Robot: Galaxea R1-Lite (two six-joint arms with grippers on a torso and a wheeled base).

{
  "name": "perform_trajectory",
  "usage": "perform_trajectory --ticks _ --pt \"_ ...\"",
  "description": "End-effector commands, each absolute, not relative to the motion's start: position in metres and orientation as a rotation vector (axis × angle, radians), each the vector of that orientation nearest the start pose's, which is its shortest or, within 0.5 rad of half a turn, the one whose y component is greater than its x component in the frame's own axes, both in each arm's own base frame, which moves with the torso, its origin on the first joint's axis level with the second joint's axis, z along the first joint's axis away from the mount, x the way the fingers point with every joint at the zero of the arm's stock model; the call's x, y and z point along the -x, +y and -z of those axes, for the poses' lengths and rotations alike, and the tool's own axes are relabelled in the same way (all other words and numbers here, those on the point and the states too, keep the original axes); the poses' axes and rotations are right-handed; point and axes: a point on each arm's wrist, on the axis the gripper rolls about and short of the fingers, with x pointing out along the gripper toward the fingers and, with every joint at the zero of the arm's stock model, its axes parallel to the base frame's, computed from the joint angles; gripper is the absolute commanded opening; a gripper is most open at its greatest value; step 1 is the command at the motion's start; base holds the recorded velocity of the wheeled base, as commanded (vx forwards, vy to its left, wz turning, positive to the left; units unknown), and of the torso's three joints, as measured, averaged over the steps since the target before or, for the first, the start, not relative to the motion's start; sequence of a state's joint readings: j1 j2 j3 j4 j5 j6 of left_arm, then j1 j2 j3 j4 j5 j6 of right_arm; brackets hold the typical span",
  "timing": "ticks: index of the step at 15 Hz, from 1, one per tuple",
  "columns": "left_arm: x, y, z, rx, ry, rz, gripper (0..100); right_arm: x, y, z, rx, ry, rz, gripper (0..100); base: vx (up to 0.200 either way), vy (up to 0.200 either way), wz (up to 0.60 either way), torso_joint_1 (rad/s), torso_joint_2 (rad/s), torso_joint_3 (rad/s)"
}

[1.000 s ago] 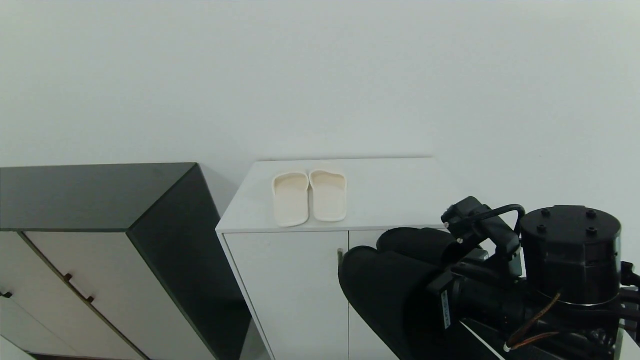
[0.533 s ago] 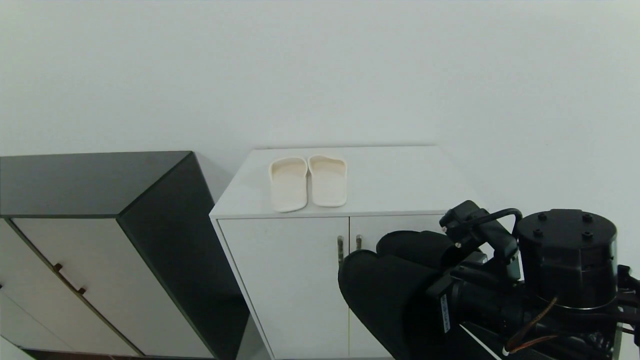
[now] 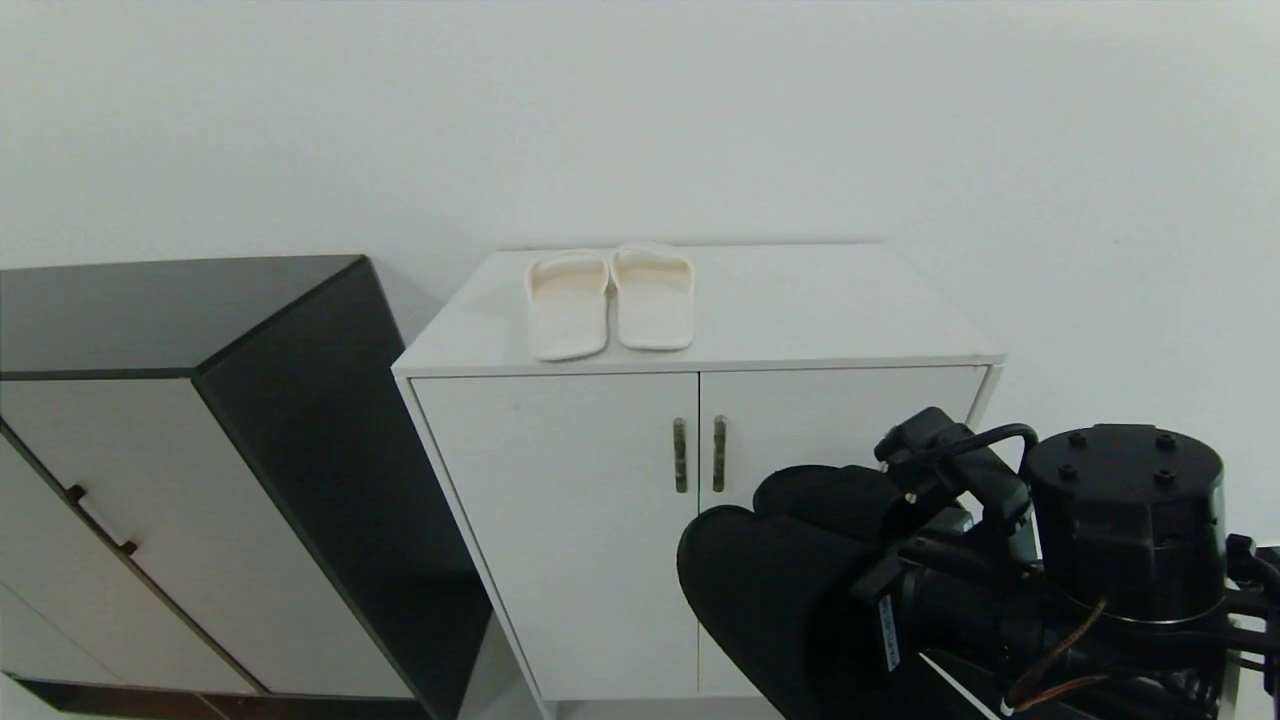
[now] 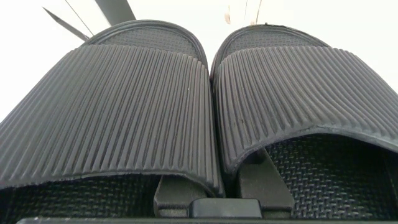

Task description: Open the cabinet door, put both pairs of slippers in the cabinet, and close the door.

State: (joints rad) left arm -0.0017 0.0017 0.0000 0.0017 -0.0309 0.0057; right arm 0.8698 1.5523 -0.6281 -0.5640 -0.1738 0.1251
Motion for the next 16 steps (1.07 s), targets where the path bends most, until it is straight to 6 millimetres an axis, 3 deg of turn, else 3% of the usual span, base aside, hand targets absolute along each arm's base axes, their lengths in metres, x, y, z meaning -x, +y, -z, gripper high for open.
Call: perform_trajectory --ticks 1,11,12,14,16 --pt "0.023 -0.001 -0.075 -0.006 0.005 0.032 100 -0.168 0.193 -0.169 0.066 0.361 -0.664 0 0.000 0.000 0.00 -0.193 0.52 0.310" --pt "0.020 -0.001 -0.076 -0.033 0.034 0.053 100 -0.166 0.187 -0.164 0.077 0.369 -0.658 0 0.000 0.000 0.00 -0.159 0.49 0.322" --pt "0.021 -0.001 -0.082 -0.032 0.016 0.059 100 -0.166 0.187 -0.164 0.078 0.367 -0.658 0 0.000 0.000 0.00 -0.110 0.46 0.349" --pt "0.021 -0.002 -0.137 -0.009 -0.043 0.103 100 -0.166 0.188 -0.164 0.079 0.370 -0.660 0 0.000 0.000 0.00 -0.105 0.46 0.354" --pt "0.004 -0.004 -0.158 -0.005 0.033 0.195 100 -0.166 0.188 -0.162 0.082 0.376 -0.662 0 0.000 0.000 0.00 -0.083 0.44 0.369"
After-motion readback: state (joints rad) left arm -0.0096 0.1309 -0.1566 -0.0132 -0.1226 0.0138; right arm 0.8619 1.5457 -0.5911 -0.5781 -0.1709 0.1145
